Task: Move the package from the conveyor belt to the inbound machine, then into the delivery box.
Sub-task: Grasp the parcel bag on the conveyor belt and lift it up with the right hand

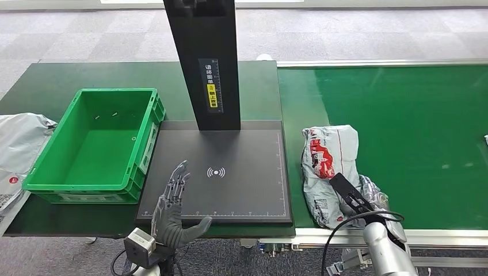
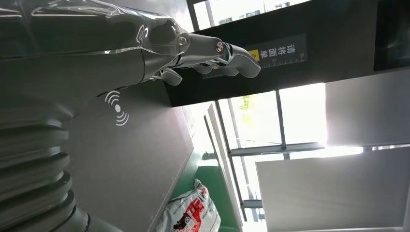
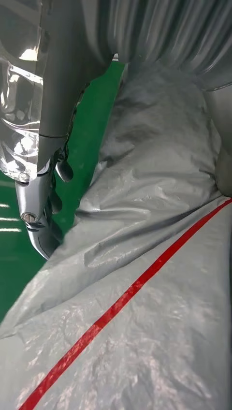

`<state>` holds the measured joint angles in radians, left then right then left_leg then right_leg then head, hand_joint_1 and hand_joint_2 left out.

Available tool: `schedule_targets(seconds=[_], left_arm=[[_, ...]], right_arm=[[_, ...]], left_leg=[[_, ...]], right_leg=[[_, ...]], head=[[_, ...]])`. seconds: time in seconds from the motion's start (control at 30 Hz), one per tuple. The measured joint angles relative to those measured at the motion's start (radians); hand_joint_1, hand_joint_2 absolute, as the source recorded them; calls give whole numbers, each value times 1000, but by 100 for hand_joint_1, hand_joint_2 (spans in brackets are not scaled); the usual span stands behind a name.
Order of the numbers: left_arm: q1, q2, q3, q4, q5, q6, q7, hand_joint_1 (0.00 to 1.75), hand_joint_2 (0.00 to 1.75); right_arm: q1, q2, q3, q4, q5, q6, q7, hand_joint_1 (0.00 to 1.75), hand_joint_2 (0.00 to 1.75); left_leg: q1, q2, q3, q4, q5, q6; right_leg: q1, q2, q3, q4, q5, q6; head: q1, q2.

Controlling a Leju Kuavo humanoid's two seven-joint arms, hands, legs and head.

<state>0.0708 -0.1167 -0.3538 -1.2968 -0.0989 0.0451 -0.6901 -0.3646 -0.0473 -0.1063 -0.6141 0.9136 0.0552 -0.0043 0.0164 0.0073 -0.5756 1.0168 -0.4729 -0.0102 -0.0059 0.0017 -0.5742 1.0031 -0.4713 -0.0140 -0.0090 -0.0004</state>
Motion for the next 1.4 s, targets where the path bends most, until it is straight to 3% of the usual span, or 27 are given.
schedule_targets(seconds=[0.03, 0.07, 0.17, 0.83, 1.07, 1.4], left_arm=[[2, 0, 0, 0, 3, 4, 0, 0, 175], [4, 0, 0, 0, 6, 8, 0, 0, 175], [11, 0, 0, 0, 10, 14, 0, 0, 175], [15, 15, -14, 0, 67, 53, 3, 0, 175], [26, 18, -26, -27, 52, 77, 17, 0, 175], [33, 18, -26, -35, 41, 71, 16, 0, 175]], right_arm=[[-6, 0, 3, 12, -1, 4, -3, 42, 175], [-10, 0, 7, 22, 0, 6, -5, 86, 175], [-16, 2, 22, 46, 0, 9, -9, 175, 175], [-1, 15, 87, 45, -76, -18, -70, 175, 175], [143, 50, 40, -217, -509, -42, -305, 175, 175], [211, 122, -42, -549, -767, -166, -495, 175, 175]], left_leg=[[0, 0, 2, 0, 0, 0], [1, 1, 3, 0, -1, -1], [2, 3, 7, 0, -1, -1], [3, 4, 9, 0, 1, -2], [3, -1, -1, 0, 1, -2], [2, -2, -5, 0, 1, -2]], right_leg=[[0, 1, 2, 0, 0, 0], [0, 1, 3, 0, 0, 0], [2, 2, 6, 0, 0, -1], [3, 2, 9, -1, 2, -4], [3, -2, 0, 0, 1, -4], [2, -2, -4, 0, 1, -4]], head=[[0, 0], [0, 0], [0, 0], [0, 0], [0, 0], [0, 0]])
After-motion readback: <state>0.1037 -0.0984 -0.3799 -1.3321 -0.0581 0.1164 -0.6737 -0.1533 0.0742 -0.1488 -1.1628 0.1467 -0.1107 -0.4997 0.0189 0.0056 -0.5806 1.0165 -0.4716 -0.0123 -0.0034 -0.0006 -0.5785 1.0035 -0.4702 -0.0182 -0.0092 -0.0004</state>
